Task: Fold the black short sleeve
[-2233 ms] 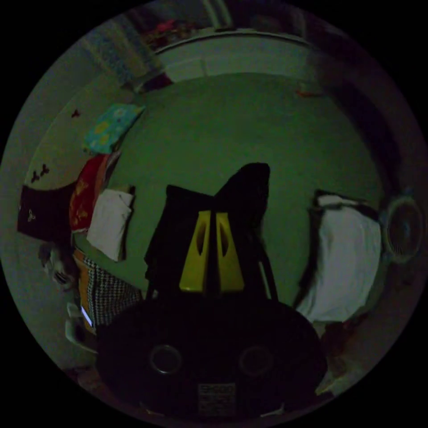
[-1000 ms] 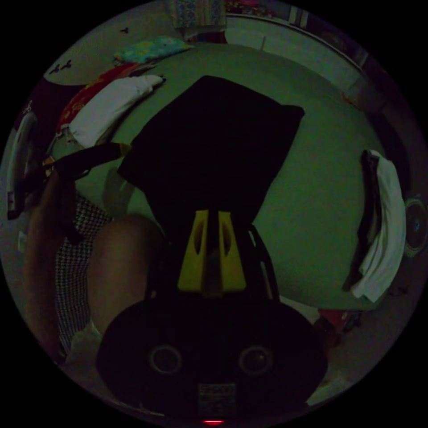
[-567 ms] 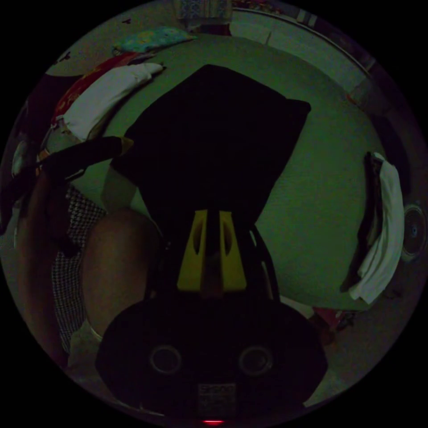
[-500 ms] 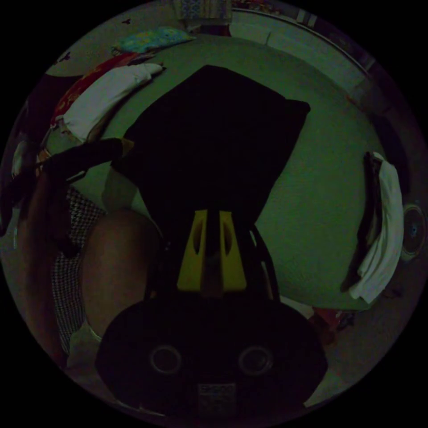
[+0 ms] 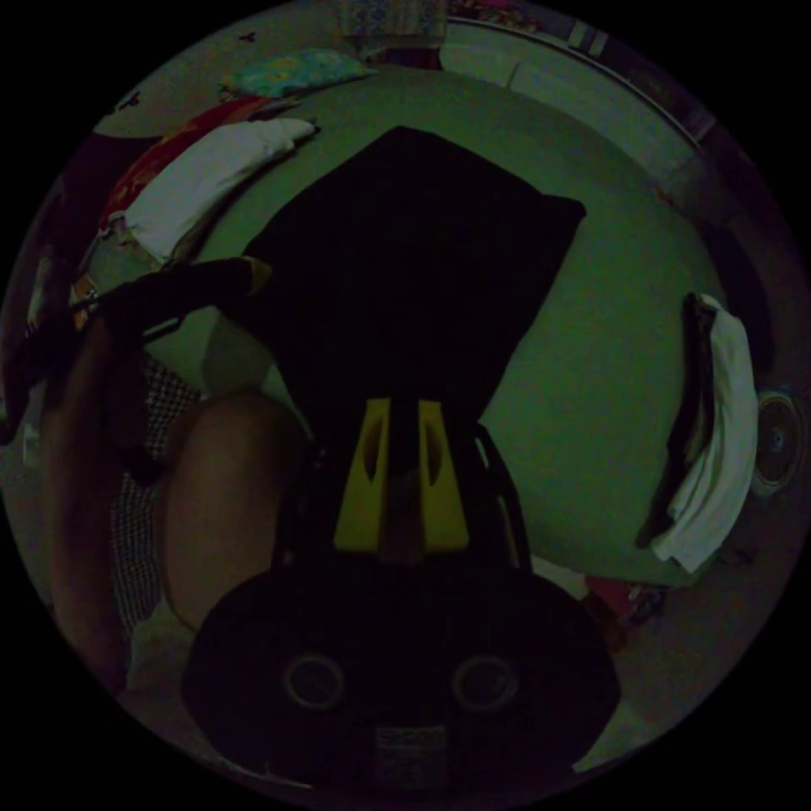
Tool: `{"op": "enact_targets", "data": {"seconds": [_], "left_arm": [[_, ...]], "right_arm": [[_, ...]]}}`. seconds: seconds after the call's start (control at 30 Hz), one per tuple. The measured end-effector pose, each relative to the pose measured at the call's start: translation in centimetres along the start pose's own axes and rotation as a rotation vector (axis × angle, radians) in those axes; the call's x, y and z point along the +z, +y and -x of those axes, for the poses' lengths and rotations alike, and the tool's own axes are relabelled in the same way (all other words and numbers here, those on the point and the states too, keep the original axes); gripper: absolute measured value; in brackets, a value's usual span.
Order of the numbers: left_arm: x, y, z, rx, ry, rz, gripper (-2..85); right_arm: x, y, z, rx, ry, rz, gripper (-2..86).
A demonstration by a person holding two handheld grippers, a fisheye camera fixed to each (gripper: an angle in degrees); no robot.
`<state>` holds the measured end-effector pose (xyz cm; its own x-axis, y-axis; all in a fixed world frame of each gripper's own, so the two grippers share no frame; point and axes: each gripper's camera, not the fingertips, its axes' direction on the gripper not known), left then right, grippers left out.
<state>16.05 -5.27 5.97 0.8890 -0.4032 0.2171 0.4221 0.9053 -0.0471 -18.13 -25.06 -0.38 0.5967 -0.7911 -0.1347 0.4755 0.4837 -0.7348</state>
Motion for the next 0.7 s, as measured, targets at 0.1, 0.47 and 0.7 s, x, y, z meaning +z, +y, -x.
{"op": "enact_targets", "data": {"seconds": [0.1, 0.47, 0.7], "left_arm": [[0.0, -1.2, -1.0, 0.01, -0.002, -0.027, 4.8], [-0.3, -12.2, -4.4, 0.034, 0.038, -0.265, 5.1], [5.0, -18.2, -7.0, 0.098, -0.068, -0.302, 5.3]], "right_arm": [[-0.7, 0.9, 0.3, -0.03, -0.007, -0.011, 7.5], [-6.9, -6.6, -10.6, 0.201, -0.154, -0.363, 8.7], [-1.7, -15.5, -16.1, 0.329, -0.125, -0.404, 8.4]]}}
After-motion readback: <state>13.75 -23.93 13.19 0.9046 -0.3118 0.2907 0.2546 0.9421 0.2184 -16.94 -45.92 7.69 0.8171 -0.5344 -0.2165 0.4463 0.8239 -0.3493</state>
